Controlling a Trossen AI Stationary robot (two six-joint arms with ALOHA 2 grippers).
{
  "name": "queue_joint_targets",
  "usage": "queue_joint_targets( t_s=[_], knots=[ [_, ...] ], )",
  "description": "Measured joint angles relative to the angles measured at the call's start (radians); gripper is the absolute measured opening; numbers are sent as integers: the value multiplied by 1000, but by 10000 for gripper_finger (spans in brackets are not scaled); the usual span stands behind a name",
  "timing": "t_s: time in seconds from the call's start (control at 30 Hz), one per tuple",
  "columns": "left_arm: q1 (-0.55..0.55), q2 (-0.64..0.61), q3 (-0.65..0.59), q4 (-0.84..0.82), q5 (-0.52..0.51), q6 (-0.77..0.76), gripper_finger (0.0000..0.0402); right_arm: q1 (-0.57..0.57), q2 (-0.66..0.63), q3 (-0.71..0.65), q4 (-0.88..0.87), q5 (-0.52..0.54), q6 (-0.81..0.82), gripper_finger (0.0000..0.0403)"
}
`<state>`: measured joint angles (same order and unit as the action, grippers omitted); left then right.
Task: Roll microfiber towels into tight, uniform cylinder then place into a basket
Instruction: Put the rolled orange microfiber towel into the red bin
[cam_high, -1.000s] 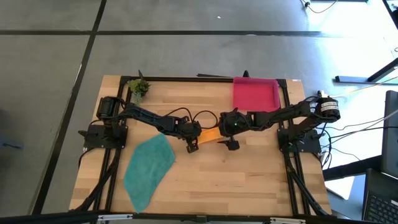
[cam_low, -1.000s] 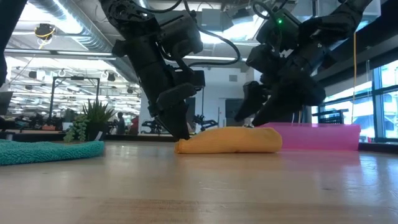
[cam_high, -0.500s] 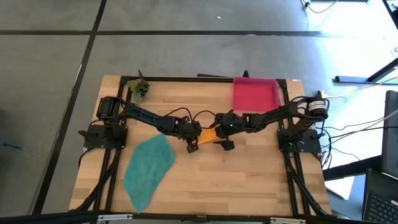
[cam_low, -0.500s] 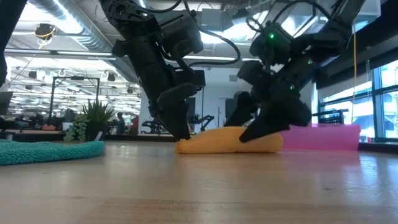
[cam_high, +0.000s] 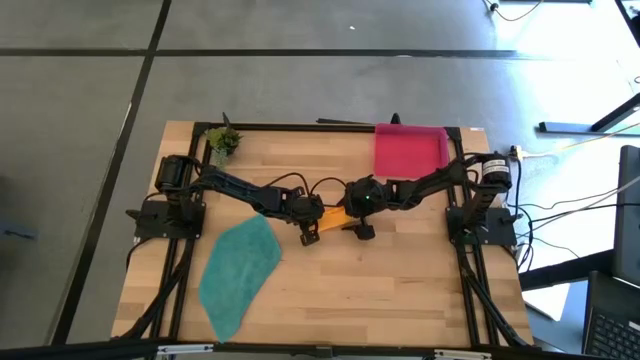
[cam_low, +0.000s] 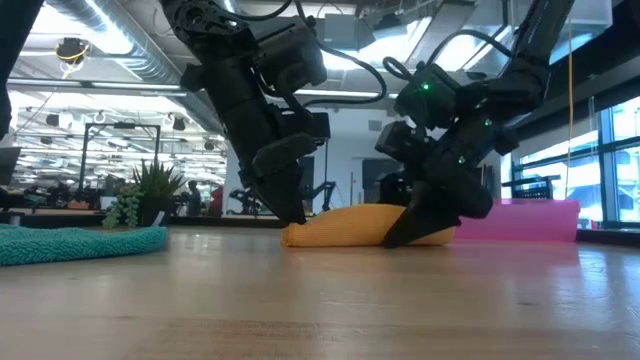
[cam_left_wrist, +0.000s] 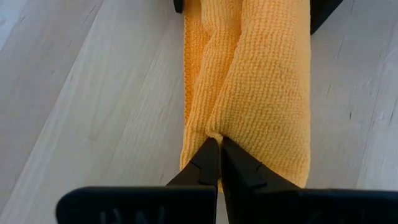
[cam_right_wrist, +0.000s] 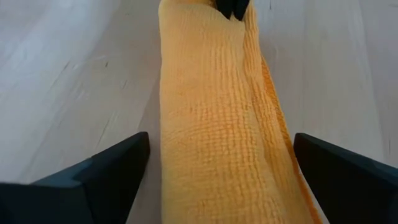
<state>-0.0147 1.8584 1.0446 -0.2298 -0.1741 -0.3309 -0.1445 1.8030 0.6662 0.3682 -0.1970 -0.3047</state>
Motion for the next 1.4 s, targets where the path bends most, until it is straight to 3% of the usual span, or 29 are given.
queue_joint_targets(
  t_s=[0.4, 0.53, 0.77, 1.2, 1.4],
  knots=[
    [0, 0, 0, 0, 0, 0, 0, -4, 1, 0, -9, 10, 61, 399],
    [0, 0, 0, 0, 0, 0, 0, -3, 1, 0, -12, 9, 64, 380],
    [0, 0, 0, 0, 0, 0, 0, -3, 3, 0, -11, 26, 98, 301],
    [0, 0, 0, 0, 0, 0, 0, -3, 3, 0, -16, 47, 91, 104],
    [0, 0, 0, 1, 0, 0, 0, -4, 3, 0, -11, 53, 87, 35]
  ],
)
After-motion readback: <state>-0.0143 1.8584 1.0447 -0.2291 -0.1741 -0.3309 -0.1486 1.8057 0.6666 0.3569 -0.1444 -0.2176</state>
